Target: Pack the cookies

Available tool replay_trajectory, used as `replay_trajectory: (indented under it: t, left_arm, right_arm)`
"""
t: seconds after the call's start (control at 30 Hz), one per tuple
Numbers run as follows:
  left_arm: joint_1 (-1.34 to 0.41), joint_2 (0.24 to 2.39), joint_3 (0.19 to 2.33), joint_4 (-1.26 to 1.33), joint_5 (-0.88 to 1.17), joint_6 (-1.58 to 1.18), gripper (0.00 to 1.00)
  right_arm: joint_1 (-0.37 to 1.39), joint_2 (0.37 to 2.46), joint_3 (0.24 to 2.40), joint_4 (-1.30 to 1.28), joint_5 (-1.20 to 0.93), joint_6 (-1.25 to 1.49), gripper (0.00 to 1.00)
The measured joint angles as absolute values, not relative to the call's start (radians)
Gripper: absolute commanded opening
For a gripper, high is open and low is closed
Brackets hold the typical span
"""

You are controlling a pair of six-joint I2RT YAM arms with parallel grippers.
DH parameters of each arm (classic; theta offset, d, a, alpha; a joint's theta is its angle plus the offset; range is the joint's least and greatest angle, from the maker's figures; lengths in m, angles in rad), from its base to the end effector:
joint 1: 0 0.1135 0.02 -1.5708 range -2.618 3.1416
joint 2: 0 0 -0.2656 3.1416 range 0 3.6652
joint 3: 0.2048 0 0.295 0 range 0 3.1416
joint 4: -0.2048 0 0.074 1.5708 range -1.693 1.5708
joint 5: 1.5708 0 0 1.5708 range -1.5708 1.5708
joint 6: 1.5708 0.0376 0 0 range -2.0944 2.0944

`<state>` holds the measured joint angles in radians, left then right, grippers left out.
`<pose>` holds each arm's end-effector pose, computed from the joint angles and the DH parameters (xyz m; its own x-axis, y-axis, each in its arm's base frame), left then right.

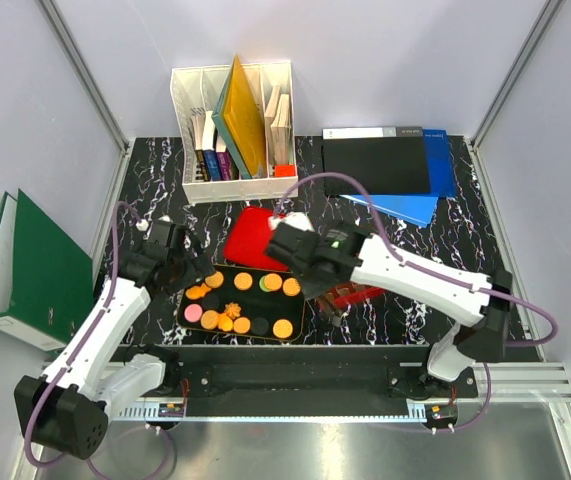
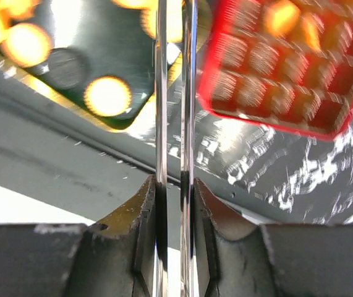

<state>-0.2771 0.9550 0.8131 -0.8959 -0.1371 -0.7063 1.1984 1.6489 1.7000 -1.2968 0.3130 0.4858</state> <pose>0.2106 -0.0546 0.2530 -0.7628 -0.4515 -0.4630 -0.3823 0.8923 -0.2402 0.1422 0.3322 0.3489 -0.7020 -0.5761 -0.4187 -0.5910 0.7993 -0.1089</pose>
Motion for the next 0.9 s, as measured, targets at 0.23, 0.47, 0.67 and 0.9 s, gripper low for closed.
replay_trajectory:
  t: [0.23,0.47,0.67,0.9]
  left_arm:
    - [-0.277,0.973,0.807,-0.883,-0.112,-0.704,0.98]
    - [-0.278,0.980,0.807,-0.871,-0.097,-0.703,0.98]
    - [-0.279,0.987,0.807,-0.870,-0.091,-0.700,0.98]
    - [-0.281,0.997,0.804,-0.864,-0.088,-0.698,0.98]
  right_arm:
    - [1.040,1.486,1.467,-1.337,0.318,0.617,0.06]
    - [1.033,1.425,1.365,-1.354,0.283,0.674,0.06]
    - [1.033,1.403,1.314,-1.355,0.253,0.701,0.06]
    - [1.033,1.394,1.270,-1.354,0.242,0.712,0.06]
